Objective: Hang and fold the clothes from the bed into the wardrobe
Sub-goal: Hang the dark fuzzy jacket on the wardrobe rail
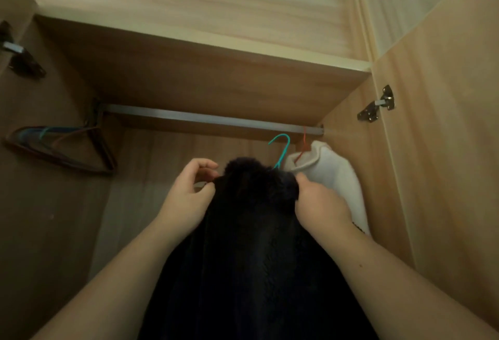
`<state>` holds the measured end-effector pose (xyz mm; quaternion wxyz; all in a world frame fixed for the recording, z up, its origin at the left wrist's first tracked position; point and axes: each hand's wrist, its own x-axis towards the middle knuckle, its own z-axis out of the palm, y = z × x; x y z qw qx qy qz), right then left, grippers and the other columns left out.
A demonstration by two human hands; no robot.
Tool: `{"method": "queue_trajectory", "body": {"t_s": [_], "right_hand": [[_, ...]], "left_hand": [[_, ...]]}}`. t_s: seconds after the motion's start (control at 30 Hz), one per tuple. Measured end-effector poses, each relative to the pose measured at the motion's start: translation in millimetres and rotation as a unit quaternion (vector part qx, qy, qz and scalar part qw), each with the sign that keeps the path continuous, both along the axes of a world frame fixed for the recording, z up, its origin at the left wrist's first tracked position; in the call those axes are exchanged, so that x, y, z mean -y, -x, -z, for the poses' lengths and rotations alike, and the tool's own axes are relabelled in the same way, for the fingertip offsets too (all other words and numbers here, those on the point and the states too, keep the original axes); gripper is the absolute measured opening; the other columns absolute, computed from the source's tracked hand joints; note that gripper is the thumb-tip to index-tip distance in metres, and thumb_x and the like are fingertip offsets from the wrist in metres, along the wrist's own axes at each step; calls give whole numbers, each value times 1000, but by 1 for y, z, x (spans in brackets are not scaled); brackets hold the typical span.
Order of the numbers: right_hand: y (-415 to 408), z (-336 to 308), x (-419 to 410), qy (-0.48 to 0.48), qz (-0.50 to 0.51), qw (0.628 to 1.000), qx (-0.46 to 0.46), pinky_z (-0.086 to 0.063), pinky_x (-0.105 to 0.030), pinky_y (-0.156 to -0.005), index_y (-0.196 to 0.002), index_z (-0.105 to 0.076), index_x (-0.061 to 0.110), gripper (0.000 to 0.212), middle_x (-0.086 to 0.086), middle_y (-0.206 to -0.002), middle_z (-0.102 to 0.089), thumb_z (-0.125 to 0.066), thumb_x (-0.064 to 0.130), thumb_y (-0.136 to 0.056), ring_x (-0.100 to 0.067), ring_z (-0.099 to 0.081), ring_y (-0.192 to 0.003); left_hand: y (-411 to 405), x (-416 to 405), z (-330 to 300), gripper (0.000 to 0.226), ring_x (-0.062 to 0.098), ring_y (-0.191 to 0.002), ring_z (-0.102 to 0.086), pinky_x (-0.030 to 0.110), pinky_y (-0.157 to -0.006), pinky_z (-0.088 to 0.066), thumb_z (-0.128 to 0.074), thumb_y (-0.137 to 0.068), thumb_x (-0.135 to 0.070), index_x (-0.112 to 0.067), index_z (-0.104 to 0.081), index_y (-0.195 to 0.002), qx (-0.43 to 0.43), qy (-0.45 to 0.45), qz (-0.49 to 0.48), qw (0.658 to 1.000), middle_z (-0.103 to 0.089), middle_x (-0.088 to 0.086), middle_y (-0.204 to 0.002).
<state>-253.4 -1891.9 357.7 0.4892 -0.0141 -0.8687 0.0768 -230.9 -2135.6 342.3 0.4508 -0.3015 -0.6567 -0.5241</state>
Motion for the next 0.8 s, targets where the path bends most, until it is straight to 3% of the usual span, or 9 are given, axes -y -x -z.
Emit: {"method": "queue_trajectory", "body": {"t_s": [0.1,0.17,0.27,0.53,0.67,0.8], "right_hand": [[32,-29,-4,21,5,1000,2,-53,-41,-83,-143,-34,37,53,-6,-120,-67,-43,14,-96,-30,-65,-107],[50,-45,-4,25,10,1000,1,-55,-47,-87,-140,-35,38,51,-5,-120,-67,-42,15,-95,-30,-66,-106],[75,-66,-1,16,25,1000,-6,-57,-46,-82,-142,-35,35,51,-5,-119,-67,-42,13,-97,-28,-67,-102],[116,-124,20,5,72,997,13,-55,-44,-78,-150,-26,29,65,-11,-121,-63,-43,4,-93,-31,-64,-106],[140,-144,23,9,82,996,-18,-50,-41,-70,-144,-35,30,58,-9,-116,-64,-43,4,-92,-32,-63,-105],[156,-150,30,-10,88,996,-17,-46,-42,-73,-135,-42,27,49,-10,-115,-63,-45,5,-91,-35,-61,-107]], "left_hand": [[24,4,-14,26,3,-96,-61,10,-66,-48,-57,-92,-4,-26,-58,-106,-6,10,-2,1000,-62,-6,-105],[42,5,-25,26,2,-98,-60,14,-73,-46,-57,-92,-5,-27,-58,-106,-17,25,-13,999,-61,-7,-106],[67,9,-48,31,6,-101,-59,22,-83,-47,-55,-91,2,-26,-58,-104,-43,35,-16,998,-61,-4,-105],[143,13,-104,36,19,-102,-62,40,-92,-51,-51,-88,7,-24,-58,-103,-88,15,13,996,-63,3,-103],[178,19,-112,37,16,-99,-61,45,-92,-51,-50,-89,9,-25,-58,-101,-100,22,35,994,-63,3,-101],[207,26,-110,41,16,-100,-62,48,-94,-50,-51,-87,10,-29,-58,-99,-114,18,40,992,-64,3,-100]]}}
